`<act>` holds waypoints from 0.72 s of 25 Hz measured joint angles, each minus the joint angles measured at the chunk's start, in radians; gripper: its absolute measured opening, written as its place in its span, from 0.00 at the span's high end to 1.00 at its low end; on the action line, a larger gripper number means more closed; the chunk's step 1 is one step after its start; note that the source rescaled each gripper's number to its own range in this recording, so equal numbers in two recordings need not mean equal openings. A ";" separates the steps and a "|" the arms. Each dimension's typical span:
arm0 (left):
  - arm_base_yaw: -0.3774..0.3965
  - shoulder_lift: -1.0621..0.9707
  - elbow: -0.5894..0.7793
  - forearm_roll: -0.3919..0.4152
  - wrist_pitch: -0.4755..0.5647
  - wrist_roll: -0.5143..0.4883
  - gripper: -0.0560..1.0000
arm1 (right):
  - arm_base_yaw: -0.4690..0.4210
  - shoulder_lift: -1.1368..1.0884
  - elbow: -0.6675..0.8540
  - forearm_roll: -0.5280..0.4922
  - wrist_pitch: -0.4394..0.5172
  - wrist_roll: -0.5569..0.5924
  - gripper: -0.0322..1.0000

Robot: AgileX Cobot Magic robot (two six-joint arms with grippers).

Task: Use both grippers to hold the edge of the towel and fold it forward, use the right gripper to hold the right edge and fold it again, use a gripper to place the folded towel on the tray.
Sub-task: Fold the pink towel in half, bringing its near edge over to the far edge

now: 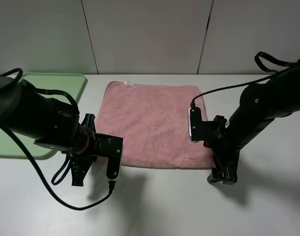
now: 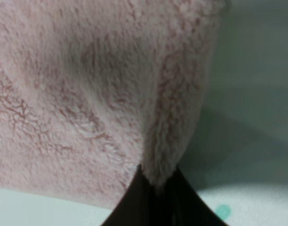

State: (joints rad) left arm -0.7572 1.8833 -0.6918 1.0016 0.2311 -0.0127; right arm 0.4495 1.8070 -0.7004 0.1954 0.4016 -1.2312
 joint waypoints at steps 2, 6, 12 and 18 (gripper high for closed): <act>0.000 0.000 0.000 0.000 0.000 0.000 0.95 | 0.000 0.011 -0.001 0.001 0.000 0.000 0.00; 0.000 0.000 0.000 0.000 -0.003 0.000 0.95 | 0.000 0.021 -0.005 0.004 0.003 0.000 0.00; 0.000 0.000 0.000 0.000 -0.007 0.000 0.95 | 0.000 0.033 -0.011 0.007 0.011 0.000 0.01; 0.000 0.000 0.000 0.000 -0.009 0.000 0.95 | 0.000 0.036 -0.011 0.024 0.019 0.000 0.24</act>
State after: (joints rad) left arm -0.7572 1.8833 -0.6918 1.0016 0.2218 -0.0127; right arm 0.4495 1.8433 -0.7111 0.2196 0.4207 -1.2312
